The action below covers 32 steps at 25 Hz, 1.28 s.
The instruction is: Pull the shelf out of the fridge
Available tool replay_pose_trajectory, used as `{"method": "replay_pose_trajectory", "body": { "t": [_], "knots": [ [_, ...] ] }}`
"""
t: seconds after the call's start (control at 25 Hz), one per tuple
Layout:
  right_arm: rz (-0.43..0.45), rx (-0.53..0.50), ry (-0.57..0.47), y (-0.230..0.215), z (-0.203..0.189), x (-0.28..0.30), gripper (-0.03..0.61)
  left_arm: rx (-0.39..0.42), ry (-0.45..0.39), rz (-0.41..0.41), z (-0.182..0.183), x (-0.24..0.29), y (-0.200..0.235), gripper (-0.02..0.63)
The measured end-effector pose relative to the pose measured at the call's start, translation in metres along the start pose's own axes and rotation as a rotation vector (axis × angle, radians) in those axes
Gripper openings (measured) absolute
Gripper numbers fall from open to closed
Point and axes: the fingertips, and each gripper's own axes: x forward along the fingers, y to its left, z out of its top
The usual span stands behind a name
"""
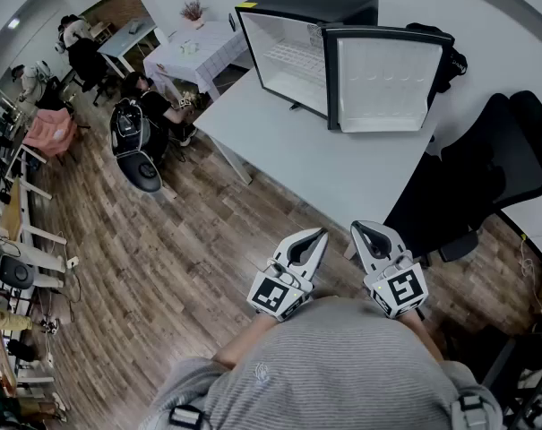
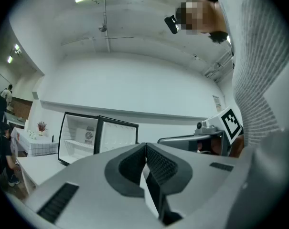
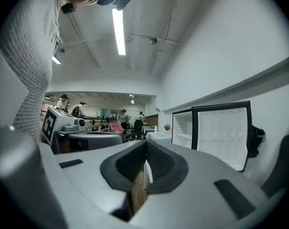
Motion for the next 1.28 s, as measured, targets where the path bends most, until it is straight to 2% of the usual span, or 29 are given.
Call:
{"method": "replay_pose_trajectory", "body": {
  "t": [0.24, 0.52, 0.76, 0.96, 1.08, 1.28],
  "knots": [
    [0.001, 0.002, 0.004, -0.006, 0.0, 0.002, 0.012, 0.023, -0.057, -0.018, 0.02, 0.012, -0.003, 0.012],
    [0.003, 0.004, -0.002, -0.005, 0.002, 0.002, 0.012, 0.022, -0.071, -0.025, 0.02, 0.012, -0.006, 0.011],
    [0.04, 0.104, -0.097, -0.004, 0.015, 0.0, 0.015, 0.024, -0.055, -0.014, 0.02, 0.01, -0.004, 0.012],
    [0.046, 0.047, -0.068, 0.001, 0.009, 0.002, 0.015, 0.024, -0.056, 0.002, 0.018, 0.007, -0.003, 0.012],
    [0.056, 0.03, -0.058, 0.007, 0.008, 0.003, 0.015, 0.013, -0.018, 0.026, 0.011, 0.001, 0.0, 0.011],
    [0.062, 0.022, -0.046, 0.008, 0.004, 0.007, 0.015, 0.02, -0.033, 0.029, 0.012, 0.0, 0.002, 0.012]
  ]
}}
